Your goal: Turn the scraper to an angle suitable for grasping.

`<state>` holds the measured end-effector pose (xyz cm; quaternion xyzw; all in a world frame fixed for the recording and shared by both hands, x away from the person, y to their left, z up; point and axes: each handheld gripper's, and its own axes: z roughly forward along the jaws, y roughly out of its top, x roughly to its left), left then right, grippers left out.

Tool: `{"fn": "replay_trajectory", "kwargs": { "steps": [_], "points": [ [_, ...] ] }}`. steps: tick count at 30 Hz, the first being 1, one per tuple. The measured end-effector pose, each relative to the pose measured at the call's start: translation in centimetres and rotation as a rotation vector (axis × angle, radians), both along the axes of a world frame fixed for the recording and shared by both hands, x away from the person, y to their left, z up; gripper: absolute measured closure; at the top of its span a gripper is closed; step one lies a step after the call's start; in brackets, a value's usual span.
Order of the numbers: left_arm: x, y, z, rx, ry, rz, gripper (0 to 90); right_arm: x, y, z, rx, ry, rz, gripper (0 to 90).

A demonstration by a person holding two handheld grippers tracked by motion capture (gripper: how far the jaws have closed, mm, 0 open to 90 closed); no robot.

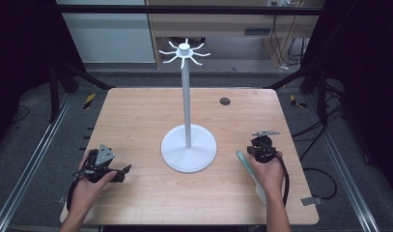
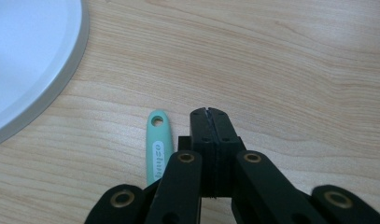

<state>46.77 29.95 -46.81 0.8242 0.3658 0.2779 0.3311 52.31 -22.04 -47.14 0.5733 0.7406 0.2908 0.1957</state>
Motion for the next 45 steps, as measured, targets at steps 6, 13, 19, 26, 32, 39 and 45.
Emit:
{"fn": "replay_trajectory", "kwargs": {
  "steps": [6,13,19,26,32,39,45],
  "points": [
    [0.2,0.0,-0.1,0.003,0.009,-0.003,3.3,0.0,0.4,-0.5,-0.004,0.021,0.020,90.0],
    [0.1,-0.2,-0.2,0.006,0.011,-0.007,3.3,0.0,1.0,-0.9,-0.011,0.046,0.045,90.0],
    [0.1,-0.3,-0.2,0.017,0.016,-0.011,3.3,0.0,1.3,-0.9,-0.014,0.046,0.042,90.0],
    [0.2,-0.2,-0.2,0.015,0.018,-0.011,3.3,0.1,1.4,-1.2,-0.029,0.063,0.048,90.0],
    [0.1,-0.3,-0.3,0.019,0.020,-0.014,3.3,-0.2,1.9,-1.2,0.003,0.076,0.117,90.0],
    [0.1,-0.3,-0.3,0.018,0.020,-0.014,3.3,-0.9,2.9,-1.1,-0.004,0.080,0.193,90.0],
    [0.2,-0.2,-0.3,0.014,0.020,-0.012,3.3,-1.3,3.2,-0.7,-0.014,0.065,0.207,90.0]
  ]
}}
